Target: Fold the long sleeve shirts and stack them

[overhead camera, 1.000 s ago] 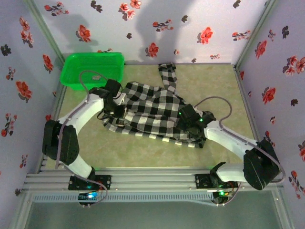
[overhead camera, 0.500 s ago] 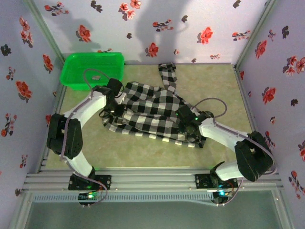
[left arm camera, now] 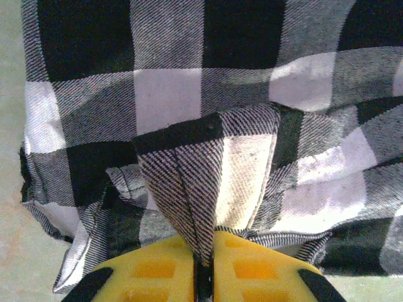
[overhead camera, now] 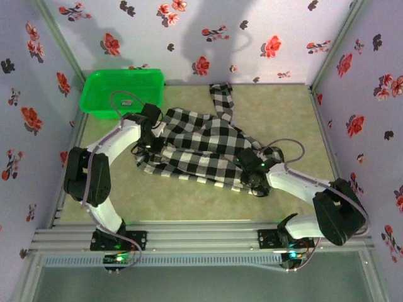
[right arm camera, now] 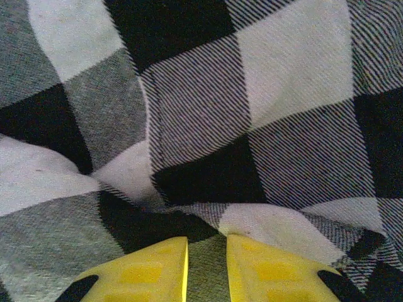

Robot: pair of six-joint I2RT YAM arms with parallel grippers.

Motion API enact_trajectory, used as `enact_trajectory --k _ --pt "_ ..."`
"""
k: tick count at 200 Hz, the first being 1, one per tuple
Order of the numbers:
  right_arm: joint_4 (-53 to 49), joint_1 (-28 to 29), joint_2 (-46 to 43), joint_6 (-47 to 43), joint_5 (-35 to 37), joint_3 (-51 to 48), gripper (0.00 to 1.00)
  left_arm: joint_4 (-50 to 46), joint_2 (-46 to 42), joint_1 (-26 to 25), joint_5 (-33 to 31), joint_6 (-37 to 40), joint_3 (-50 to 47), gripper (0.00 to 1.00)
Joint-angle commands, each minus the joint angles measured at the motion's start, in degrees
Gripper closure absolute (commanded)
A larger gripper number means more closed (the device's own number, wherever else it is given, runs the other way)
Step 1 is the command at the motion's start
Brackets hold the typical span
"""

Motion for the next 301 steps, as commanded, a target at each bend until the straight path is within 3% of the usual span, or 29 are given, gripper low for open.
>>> enact_trajectory --k 1,102,183,244,253,275,301 --pt "-1.5 -0.3 -1.6 2.0 2.2 -1.1 0.74 -0.3 1.0 1.2 -2.4 1.2 1.2 0.88" --pt "-0.3 -0.4 0.5 2.3 1.5 -0.8 0.74 -0.5 1.7 3.1 -3.2 3.5 1.0 0.88" --pt "-0.6 -0.4 3.0 2.2 1.0 -0.6 0.75 0.9 6.8 3.1 -10.2 3.4 1.7 0.86" --pt "-1.5 -0.3 4.3 2.4 0.7 -0.8 0.76 4.3 9.7 2.3 -11.5 2.7 3.8 0.86" --pt "-1.6 -0.3 4.4 2.4 0.7 -0.7 0.76 4.4 10.4 2.0 -11.4 2.5 4.0 0.79" --pt "-2.5 -0.3 4.2 2.3 0.6 -0.6 0.76 4.4 10.5 1.6 -11.1 0.5 4.0 0.44" --pt "-4.9 -0.4 1.7 2.0 0.3 -0.2 0.74 3.4 4.9 1.6 -10.6 -5.3 3.7 0.26"
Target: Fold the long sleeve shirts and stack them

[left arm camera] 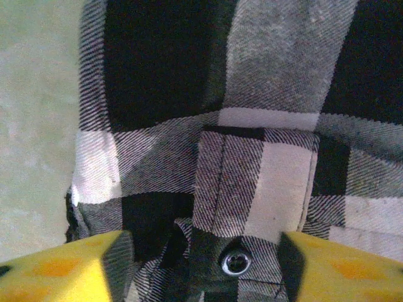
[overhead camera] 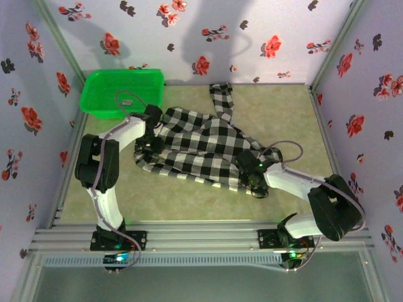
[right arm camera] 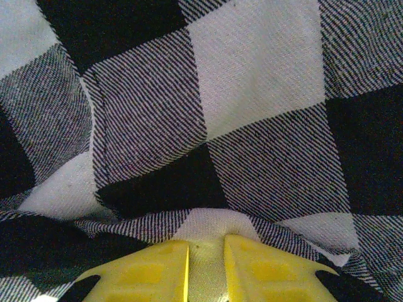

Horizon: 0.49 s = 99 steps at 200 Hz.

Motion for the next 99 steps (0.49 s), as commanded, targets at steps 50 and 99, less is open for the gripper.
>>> enact_trajectory --k 50,99 --pt "-16.8 -0.4 -14.9 -1.7 2.1 6.9 0.59 -2.4 -16.7 -3.8 13.5 -13.9 -0.1 0.23" --pt "-3.0 -3.8 -2.8 -3.5 -7.4 9.2 0.70 6.4 -9.3 -4.6 18.6 -16.6 -6.2 0.46"
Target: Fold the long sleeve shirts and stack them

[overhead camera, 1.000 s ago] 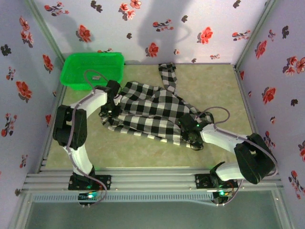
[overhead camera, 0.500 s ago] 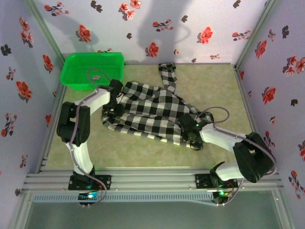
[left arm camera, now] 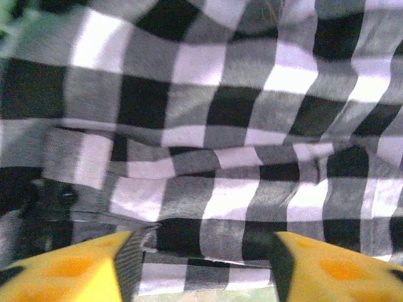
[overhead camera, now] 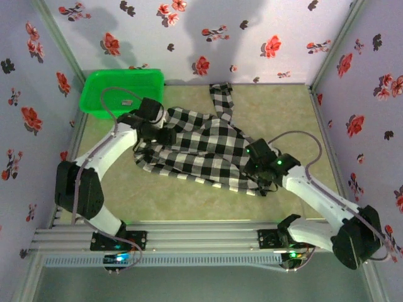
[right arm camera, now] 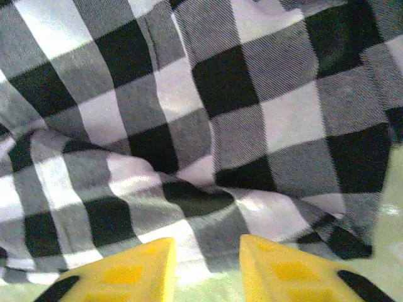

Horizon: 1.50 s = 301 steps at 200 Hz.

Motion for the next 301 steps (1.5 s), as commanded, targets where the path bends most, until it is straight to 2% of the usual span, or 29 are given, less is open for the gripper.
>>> enact_trajectory --k 1,23,40,73,113,143,161,175,203,224,242,257,301 --pt "6.7 -1.2 10.3 -0.8 -5.1 -0.1 0.70 3.3 7.1 0.5 1.4 -2.7 -2.8 0.46" --pt "10.5 -0.9 19.4 -0.3 -4.9 0.5 0.75 6.2 11.6 1.2 -4.8 -3.9 -3.3 0.51" --pt "10.0 -0.4 22.3 0.4 -3.0 -0.5 0.77 6.5 13.0 1.5 -8.1 -5.4 -5.4 0.51" --pt "7.4 0.9 19.6 3.2 -1.1 -5.9 0.76 7.0 8.0 1.7 -10.6 -8.6 -17.3 0.53" --pt "0.8 5.2 15.6 6.6 -1.1 -8.8 0.76 6.2 -1.8 1.3 -7.2 -15.4 -32.2 0.51" --pt "-3.1 10.0 13.9 10.7 -3.6 -9.0 0.75 2.6 -12.0 0.7 -4.6 -20.7 -36.8 0.41" --pt "-6.8 11.1 11.6 11.6 -3.7 -7.2 0.73 -1.5 -17.1 0.6 -3.9 -22.6 -34.9 0.34" --pt "-11.4 10.9 8.6 11.4 -0.8 -3.3 0.68 -4.4 -20.3 0.5 -3.3 -23.0 -30.9 0.27" --pt "-12.4 5.6 4.2 7.4 3.2 6.4 0.44 -6.0 -19.3 0.5 -1.7 -20.7 -19.0 0.18" --pt "-8.3 -2.7 6.3 0.1 3.2 13.6 0.34 -2.3 -14.3 0.4 3.3 -17.2 -11.7 0.17" --pt "-4.5 -10.6 14.5 -8.2 -0.7 21.4 0.33 2.1 -8.2 0.4 6.5 -15.0 -8.6 0.17" --pt "-3.7 -14.6 23.6 -15.4 -3.2 29.0 0.34 4.9 -2.9 0.6 7.1 -13.2 -6.7 0.17" --pt "-2.5 -17.2 47.7 -30.0 -7.7 50.8 0.39 6.2 7.1 2.9 5.7 -10.5 -4.5 0.19"
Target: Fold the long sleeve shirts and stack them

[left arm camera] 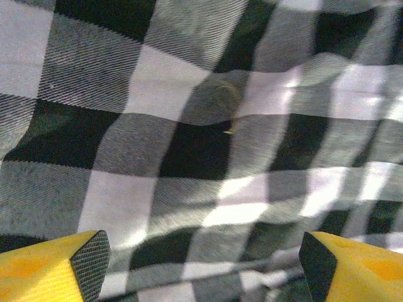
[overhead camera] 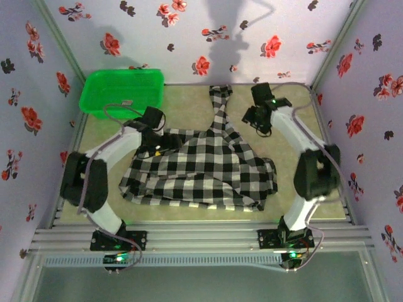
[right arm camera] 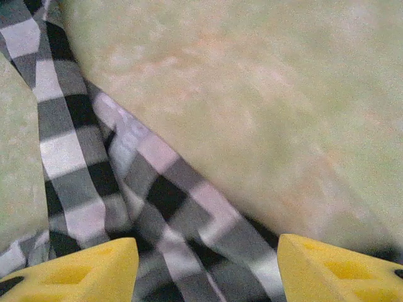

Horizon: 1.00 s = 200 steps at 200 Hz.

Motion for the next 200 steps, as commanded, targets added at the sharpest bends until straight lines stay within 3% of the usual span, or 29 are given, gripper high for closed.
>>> enact_trajectory --k 1,70,125,200 --pt "0.0 -0.3 9.7 -12.3 -3.9 8.1 0.39 0.4 2.7 1.8 0.4 2.9 1.1 0.19" --pt "1.8 -0.1 29.5 -15.1 -10.2 24.0 0.46 1.6 3.0 2.8 -0.7 0.7 -7.0 0.19" --pt "1.3 0.8 33.1 -13.0 -8.0 23.1 0.57 2.5 2.0 2.9 -1.0 0.1 -9.0 0.20" --pt "2.1 3.8 32.8 -11.3 -9.6 22.8 0.60 2.9 1.2 3.2 -1.0 0.7 -11.1 0.20"
